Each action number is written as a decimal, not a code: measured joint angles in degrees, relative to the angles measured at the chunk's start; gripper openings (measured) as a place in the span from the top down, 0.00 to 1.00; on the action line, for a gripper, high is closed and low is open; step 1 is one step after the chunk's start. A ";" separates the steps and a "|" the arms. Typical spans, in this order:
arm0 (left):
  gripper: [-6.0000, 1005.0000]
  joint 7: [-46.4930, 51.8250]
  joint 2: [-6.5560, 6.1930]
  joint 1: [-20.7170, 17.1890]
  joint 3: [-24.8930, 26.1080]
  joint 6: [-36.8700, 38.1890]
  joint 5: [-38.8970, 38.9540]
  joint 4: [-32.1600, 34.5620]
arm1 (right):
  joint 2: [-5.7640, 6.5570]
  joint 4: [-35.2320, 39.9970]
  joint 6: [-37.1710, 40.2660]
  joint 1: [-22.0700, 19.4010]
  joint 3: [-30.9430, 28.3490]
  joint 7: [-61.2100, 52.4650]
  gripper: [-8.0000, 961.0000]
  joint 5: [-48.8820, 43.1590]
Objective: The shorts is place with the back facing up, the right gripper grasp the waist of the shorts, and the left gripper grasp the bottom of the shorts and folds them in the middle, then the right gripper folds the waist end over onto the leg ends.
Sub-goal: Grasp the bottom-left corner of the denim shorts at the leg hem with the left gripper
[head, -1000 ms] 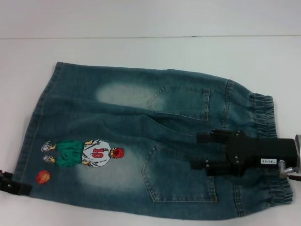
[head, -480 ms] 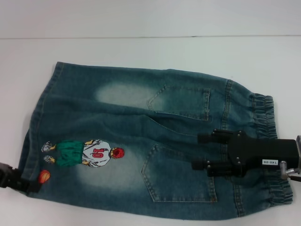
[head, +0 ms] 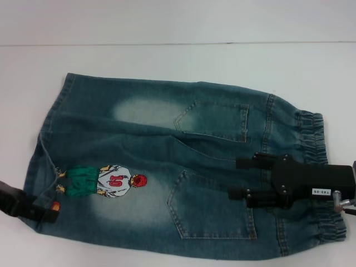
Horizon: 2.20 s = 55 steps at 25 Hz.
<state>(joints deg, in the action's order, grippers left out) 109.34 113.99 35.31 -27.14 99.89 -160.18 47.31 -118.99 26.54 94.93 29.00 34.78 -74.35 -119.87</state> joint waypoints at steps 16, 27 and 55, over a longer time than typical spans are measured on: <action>0.20 0.74 -0.42 -1.11 0.19 -0.88 -1.21 0.40 | 0.08 0.00 0.70 -0.09 -0.81 0.07 0.06 0.00; 0.19 0.78 -0.29 -1.55 0.32 -0.77 -1.97 0.51 | 0.09 0.00 0.79 0.05 -0.78 0.09 0.06 0.00; 0.35 5.25 -0.80 -0.29 0.08 -3.17 -2.68 0.51 | 0.36 0.08 0.78 0.33 -1.40 0.05 0.06 0.70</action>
<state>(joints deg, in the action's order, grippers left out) 114.60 113.19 35.02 -27.06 96.72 -162.86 47.82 -118.63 26.62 95.71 29.33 33.39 -74.29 -119.17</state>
